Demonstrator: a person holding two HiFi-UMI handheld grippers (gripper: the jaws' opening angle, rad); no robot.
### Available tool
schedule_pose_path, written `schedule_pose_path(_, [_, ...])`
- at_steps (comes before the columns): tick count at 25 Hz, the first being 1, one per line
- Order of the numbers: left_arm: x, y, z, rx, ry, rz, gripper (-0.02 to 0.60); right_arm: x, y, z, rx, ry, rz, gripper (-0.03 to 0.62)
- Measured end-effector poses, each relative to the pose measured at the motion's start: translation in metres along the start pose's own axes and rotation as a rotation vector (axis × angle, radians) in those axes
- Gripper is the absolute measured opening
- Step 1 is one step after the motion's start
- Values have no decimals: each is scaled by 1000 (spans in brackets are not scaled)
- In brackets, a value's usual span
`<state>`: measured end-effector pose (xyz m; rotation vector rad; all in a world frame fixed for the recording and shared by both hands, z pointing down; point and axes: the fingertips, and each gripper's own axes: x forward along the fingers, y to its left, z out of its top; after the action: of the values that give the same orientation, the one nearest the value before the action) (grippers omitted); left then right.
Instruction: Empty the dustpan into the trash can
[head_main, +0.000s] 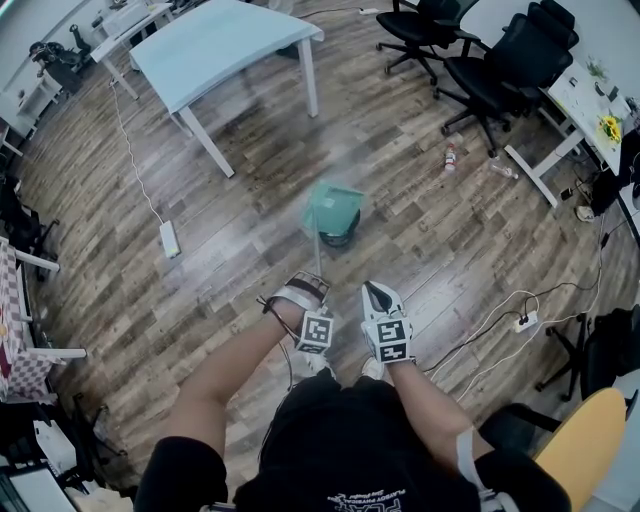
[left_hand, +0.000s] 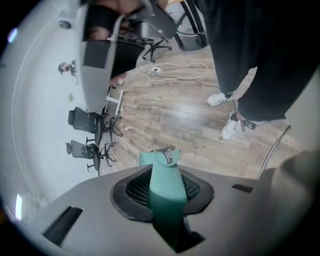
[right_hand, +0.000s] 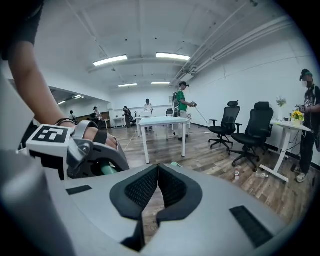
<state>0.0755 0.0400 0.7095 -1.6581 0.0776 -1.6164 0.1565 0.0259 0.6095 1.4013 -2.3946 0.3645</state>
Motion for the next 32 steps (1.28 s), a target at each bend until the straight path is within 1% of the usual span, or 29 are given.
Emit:
schedule_pose_path(6, [-6, 31, -20, -270, -21, 44, 98, -1, -3, -5, 3, 9, -10, 25])
schedule_pose_path(9, [-8, 48, -30, -397, -22, 80, 98, 1, -4, -5, 2, 6, -11, 25])
schedule_pose_path(15, [-16, 79, -57, -675, -46, 150, 97, 3, -2, -1, -4, 2, -2, 25])
schedule_pose_path(18, [-16, 87, -75, -864, -75, 170, 97, 4, 0, -1, -3, 5, 4, 25])
schedule_pose_path(24, [-22, 94, -118, -1349, -171, 216, 98, 8, -3, 0, -9, 12, 3, 25])
schedule_pose_path(26, [-25, 93, -129, -1488, -191, 232, 98, 9, -4, 0, -11, 15, 3, 25])
schedule_pose_path(27, [-26, 91, -134, -1540, -198, 240, 98, 10, -4, 0, -12, 16, 3, 25])
schedule_pose_path(29, [-29, 88, -142, -1616, -208, 257, 98, 13, -4, 1, -15, 18, 2, 25])
schedule_pose_path(32, [-34, 82, -154, -1692, -213, 290, 97, 20, 0, 4, -21, 19, 3, 25])
